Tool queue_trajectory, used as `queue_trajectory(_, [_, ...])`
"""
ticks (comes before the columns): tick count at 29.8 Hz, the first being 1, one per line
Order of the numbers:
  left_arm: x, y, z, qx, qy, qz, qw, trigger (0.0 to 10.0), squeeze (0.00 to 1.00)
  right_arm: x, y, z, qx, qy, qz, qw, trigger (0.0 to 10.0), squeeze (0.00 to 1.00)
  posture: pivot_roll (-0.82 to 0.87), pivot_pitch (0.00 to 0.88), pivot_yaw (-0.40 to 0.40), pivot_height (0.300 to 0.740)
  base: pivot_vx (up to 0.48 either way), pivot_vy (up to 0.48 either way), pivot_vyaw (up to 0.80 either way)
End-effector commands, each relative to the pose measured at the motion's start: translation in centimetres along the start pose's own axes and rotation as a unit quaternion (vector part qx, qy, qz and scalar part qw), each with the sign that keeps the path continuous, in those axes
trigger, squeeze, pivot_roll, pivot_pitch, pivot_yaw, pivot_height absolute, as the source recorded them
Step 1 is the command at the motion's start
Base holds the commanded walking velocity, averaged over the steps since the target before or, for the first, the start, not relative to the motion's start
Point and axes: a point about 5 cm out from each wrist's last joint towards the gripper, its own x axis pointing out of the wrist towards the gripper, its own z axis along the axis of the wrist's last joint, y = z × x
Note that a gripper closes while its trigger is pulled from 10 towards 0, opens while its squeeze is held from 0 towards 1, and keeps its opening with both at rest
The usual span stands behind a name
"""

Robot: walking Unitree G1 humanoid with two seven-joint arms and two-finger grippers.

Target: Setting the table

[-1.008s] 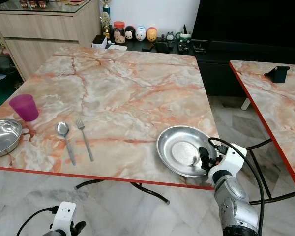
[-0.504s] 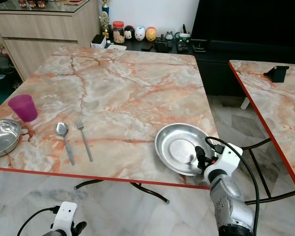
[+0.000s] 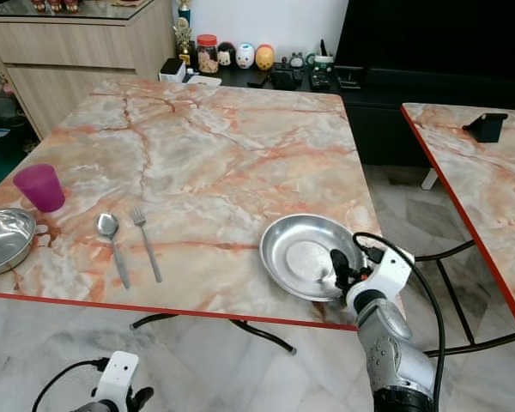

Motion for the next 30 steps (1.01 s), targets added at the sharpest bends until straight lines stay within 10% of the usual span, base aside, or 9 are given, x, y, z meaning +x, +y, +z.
queue_trajectory(1, [0.0, -0.1, -0.2, 0.009, 0.004, -0.006, 1.000, 10.0, 0.00, -0.2, 0.2, 0.4, 0.004, -0.006, 0.003, 1.000, 10.0, 0.00, 0.02, 0.000, -0.049, 0.736, 0.000, 0.000, 0.00])
queue_trajectory(20, [0.0, -0.6, -0.2, 0.022, 0.005, -0.020, 1.000, 10.0, 0.00, -0.7, -0.3, -0.8, 0.009, 0.029, -0.023, 0.999, 10.0, 0.00, 0.02, 0.000, -0.049, 0.736, 0.000, 0.000, 0.00])
queue_trajectory(22, [0.0, -0.6, -0.3, 0.023, 0.007, -0.019, 1.000, 10.0, 0.00, -0.7, -0.3, -0.8, 0.014, 0.027, -0.023, 0.999, 0.7, 0.00, 0.02, 0.000, -0.049, 0.736, 0.000, 0.000, 0.00])
queue_trajectory(30, [0.0, -0.6, -0.5, 0.023, 0.009, -0.018, 1.000, 10.0, 0.00, -0.5, 0.0, -0.6, 0.015, 0.025, -0.020, 0.999, 0.0, 0.00, 0.02, 0.000, -0.050, 0.736, 0.000, 0.000, 0.00])
